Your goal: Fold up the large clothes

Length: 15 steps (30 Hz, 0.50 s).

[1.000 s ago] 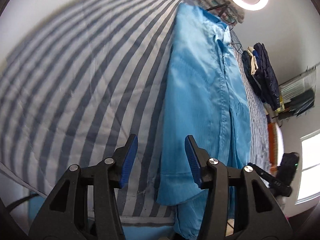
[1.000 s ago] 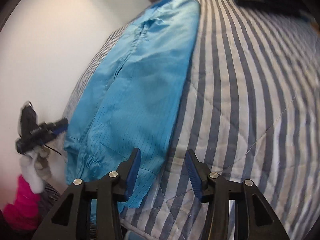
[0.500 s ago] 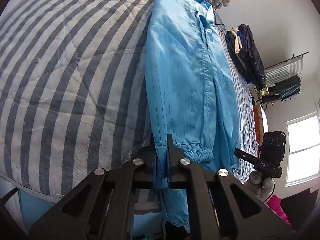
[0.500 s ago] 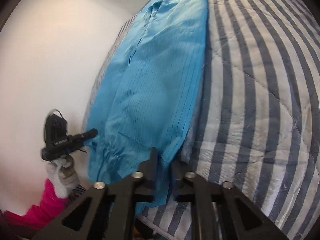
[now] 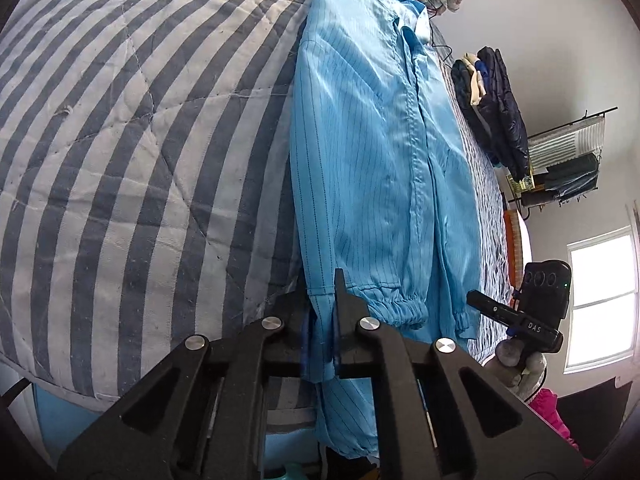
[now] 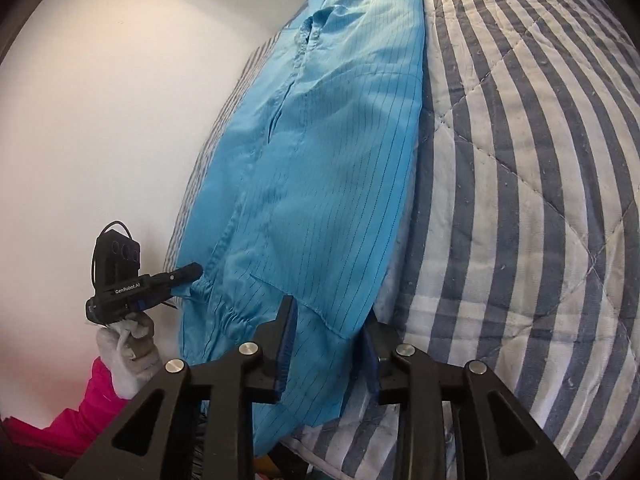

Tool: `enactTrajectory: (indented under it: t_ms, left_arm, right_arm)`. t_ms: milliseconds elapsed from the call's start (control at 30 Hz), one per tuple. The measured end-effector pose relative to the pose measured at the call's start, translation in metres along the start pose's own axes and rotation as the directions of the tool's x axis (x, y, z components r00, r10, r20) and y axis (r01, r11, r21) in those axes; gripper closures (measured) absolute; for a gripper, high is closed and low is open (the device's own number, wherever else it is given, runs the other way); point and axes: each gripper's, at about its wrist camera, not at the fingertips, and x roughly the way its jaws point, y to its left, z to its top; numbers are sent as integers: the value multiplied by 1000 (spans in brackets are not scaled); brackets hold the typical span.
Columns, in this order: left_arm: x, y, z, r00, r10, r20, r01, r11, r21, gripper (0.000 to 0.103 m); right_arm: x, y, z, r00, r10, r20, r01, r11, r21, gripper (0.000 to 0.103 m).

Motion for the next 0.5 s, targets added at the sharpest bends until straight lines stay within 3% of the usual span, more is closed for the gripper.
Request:
enactTrajectory:
  t_ms: [33, 100, 200, 500]
  left_arm:
    - [0, 0, 0, 1000, 1, 1, -1, 1000, 2, 99]
    - [-2, -4, -1, 1000, -1, 8, 1, 1000, 21, 99]
    - [-5, -8, -1, 1000, -26, 18, 25, 999, 30, 101]
    - [-25, -33, 20, 987, -133, 86, 131, 991, 29, 102]
  right_arm:
    - [2, -1, 0, 1000, 12, -2, -12, 1000, 7, 76]
    - [7, 1, 1, 1000, 23, -20, -23, 1000, 4, 93]
    - [9, 3, 1, 1000, 20, -21, -20, 1000, 1, 100]
    - [-13, 21, 14, 992, 106, 71, -103, 994, -44, 103]
